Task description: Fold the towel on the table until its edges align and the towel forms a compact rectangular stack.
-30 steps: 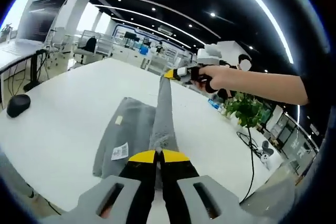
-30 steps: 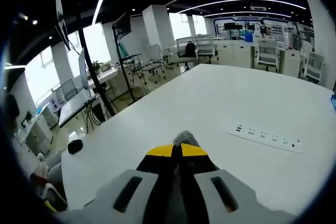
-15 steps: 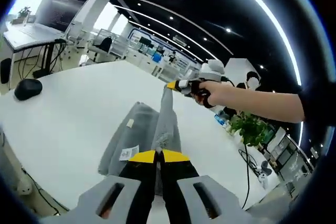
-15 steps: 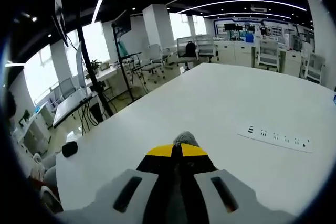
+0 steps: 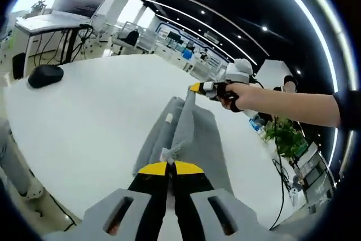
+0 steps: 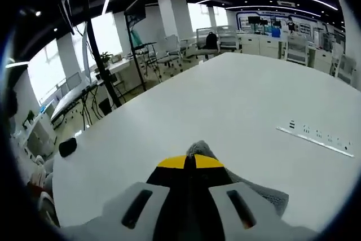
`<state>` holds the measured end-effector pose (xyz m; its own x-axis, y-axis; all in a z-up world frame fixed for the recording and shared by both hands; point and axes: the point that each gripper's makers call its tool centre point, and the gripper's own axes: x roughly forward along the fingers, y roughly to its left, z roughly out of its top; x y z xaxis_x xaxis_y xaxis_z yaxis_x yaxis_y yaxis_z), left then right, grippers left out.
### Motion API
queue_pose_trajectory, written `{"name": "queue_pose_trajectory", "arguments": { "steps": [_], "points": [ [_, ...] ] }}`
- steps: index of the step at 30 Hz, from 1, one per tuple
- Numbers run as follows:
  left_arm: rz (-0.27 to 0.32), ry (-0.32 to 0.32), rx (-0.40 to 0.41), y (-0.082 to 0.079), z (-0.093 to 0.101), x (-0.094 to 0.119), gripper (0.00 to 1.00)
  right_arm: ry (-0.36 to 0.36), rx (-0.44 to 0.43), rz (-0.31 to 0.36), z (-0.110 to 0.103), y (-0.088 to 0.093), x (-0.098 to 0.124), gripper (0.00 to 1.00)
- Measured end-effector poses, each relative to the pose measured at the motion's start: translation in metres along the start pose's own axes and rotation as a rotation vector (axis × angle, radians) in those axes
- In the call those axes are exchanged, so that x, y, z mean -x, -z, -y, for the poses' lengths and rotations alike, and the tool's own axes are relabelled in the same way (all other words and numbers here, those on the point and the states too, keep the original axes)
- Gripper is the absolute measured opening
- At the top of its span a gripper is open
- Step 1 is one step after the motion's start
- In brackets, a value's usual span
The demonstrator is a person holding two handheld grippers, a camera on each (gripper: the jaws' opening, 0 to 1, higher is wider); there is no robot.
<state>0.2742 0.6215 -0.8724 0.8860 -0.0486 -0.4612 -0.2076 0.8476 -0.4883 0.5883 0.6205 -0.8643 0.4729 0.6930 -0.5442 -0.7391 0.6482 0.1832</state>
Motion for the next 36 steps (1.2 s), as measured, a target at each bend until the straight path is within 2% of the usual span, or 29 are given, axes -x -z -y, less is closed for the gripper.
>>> {"name": "queue_pose_trajectory", "arguments": {
  "steps": [4, 9, 12, 13, 14, 16, 18, 22, 23, 26, 29, 32, 36],
  "points": [
    [-0.013, -0.013, 0.053, 0.009, -0.012, -0.005, 0.03, -0.006, 0.007, -0.007, -0.004, 0.007, -0.009, 0.01],
    [-0.048, -0.045, 0.057, 0.019, -0.022, -0.011, 0.03, -0.02, 0.056, -0.025, -0.004, 0.015, -0.021, 0.01],
    [-0.064, -0.038, 0.066, 0.023, -0.023, -0.014, 0.03, -0.028, 0.063, -0.034, -0.004, 0.021, -0.03, 0.02],
    [-0.071, -0.021, 0.067, 0.024, -0.022, -0.014, 0.04, -0.026, 0.092, -0.046, -0.004, 0.022, -0.026, 0.03],
    [-0.078, 0.044, 0.045, 0.025, -0.016, -0.014, 0.05, -0.016, 0.13, -0.053, -0.002, 0.022, -0.024, 0.03],
    [-0.07, 0.032, 0.027, 0.022, -0.018, -0.011, 0.13, -0.016, 0.167, -0.048, -0.002, 0.018, -0.019, 0.08],
    [-0.089, 0.031, 0.0, 0.021, -0.02, -0.009, 0.23, -0.022, 0.186, -0.037, -0.001, 0.015, -0.013, 0.15],
    [-0.087, 0.021, -0.117, 0.013, -0.019, -0.008, 0.26, -0.018, 0.183, -0.039, 0.006, 0.014, -0.007, 0.19],
    [-0.1, 0.002, -0.136, 0.012, -0.022, -0.01, 0.26, -0.012, 0.177, -0.036, 0.009, 0.013, -0.001, 0.19],
    [-0.081, -0.014, -0.17, -0.001, -0.024, -0.019, 0.26, -0.006, 0.167, -0.031, 0.016, 0.014, 0.009, 0.21],
    [-0.063, -0.028, -0.228, -0.019, -0.024, -0.033, 0.25, 0.01, 0.148, -0.043, 0.024, 0.024, 0.029, 0.24],
    [-0.088, -0.019, -0.3, -0.027, -0.024, -0.049, 0.25, 0.038, 0.123, -0.095, 0.035, 0.041, 0.042, 0.26],
    [-0.079, 0.027, -0.351, -0.047, -0.014, -0.069, 0.26, 0.072, 0.095, -0.092, 0.052, 0.052, 0.06, 0.32]
  ]
}}
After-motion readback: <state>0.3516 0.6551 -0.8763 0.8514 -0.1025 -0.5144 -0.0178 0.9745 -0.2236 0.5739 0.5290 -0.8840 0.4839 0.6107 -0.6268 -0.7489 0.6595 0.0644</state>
